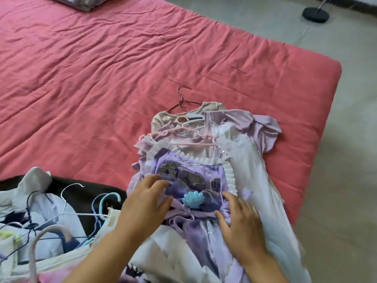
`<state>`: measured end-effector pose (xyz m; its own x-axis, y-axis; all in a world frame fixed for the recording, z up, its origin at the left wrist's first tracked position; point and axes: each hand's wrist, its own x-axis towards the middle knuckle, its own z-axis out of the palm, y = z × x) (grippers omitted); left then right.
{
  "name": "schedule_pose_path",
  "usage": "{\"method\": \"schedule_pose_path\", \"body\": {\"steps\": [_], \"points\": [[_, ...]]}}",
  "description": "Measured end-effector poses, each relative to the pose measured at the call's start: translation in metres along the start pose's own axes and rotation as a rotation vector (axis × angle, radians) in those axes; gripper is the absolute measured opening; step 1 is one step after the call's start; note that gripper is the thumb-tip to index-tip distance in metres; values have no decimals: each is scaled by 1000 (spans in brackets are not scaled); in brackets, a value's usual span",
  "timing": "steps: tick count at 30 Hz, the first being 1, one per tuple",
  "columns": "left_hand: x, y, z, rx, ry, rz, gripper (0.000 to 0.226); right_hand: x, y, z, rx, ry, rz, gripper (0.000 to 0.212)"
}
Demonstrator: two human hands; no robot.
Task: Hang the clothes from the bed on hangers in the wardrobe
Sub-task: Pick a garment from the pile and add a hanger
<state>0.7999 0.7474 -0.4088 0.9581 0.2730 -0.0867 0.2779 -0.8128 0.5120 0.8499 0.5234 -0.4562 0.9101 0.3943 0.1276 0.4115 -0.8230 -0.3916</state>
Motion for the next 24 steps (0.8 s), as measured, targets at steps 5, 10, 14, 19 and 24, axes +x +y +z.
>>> {"method": "schedule_pose_path", "body": {"steps": [5,10,14,19,24], "points": [[24,12,21,143,-66,-101,72,-14,2,-10,57,-1,-24,40],[37,-4,28,221,-202,-204,89,-1,6,-9,112,-44,16,44],[27,-13,30,206,-289,-142,56,32,4,-17,138,67,43,57],[9,-27,26,255,-191,-48,25,98,-8,-11,-25,140,-5,37],[8,-33,28,324,-149,127,44,169,-24,2,-141,-45,-90,48]]}}
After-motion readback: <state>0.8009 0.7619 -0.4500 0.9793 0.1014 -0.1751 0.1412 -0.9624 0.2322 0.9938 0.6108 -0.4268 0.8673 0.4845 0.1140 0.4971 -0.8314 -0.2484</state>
